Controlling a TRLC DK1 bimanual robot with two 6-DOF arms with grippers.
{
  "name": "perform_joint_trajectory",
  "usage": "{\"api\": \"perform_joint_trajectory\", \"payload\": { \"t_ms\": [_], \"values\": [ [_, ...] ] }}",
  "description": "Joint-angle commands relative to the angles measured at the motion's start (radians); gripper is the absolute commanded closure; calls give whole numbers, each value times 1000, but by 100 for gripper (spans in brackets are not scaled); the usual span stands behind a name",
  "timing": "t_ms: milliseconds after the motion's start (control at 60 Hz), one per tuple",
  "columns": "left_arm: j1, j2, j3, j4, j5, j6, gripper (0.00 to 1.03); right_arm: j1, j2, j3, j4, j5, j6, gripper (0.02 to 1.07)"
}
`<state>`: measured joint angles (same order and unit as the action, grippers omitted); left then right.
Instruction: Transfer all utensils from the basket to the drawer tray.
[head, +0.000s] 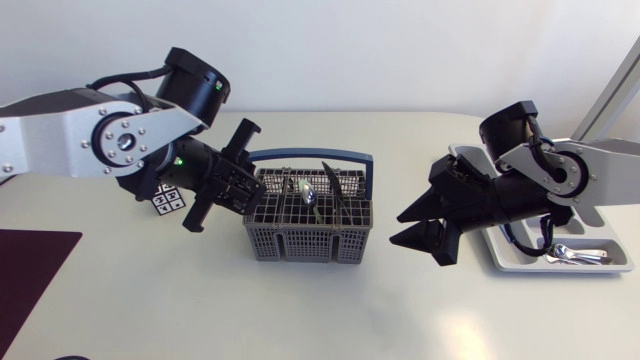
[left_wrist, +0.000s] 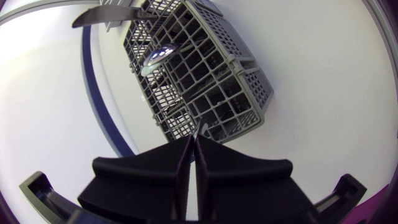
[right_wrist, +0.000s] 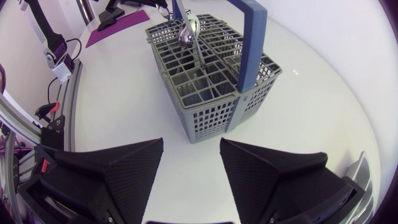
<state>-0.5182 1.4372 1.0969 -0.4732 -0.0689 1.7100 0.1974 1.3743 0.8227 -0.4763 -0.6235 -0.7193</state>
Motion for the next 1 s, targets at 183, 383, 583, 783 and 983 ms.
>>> {"api": "perform_joint_trajectory", "payload": {
  "t_ms": [183,383,583,783,983],
  "values": [
    [-36,-103,38,-51,-5,-36,100,30,-57,-43,-31,5,-11,40],
    [-52,-169,40,-79,-9,-85,100,31,-103,-60,-50,8,-11,40],
    [-97,-262,43,-117,-65,-158,100,33,-170,-74,-61,25,-9,40],
    [-169,-359,61,-163,-123,-322,100,31,-245,-106,-59,50,-8,38],
    [-273,-380,115,-197,-151,-605,100,22,-334,-142,-56,70,-8,38]
  ]
}}
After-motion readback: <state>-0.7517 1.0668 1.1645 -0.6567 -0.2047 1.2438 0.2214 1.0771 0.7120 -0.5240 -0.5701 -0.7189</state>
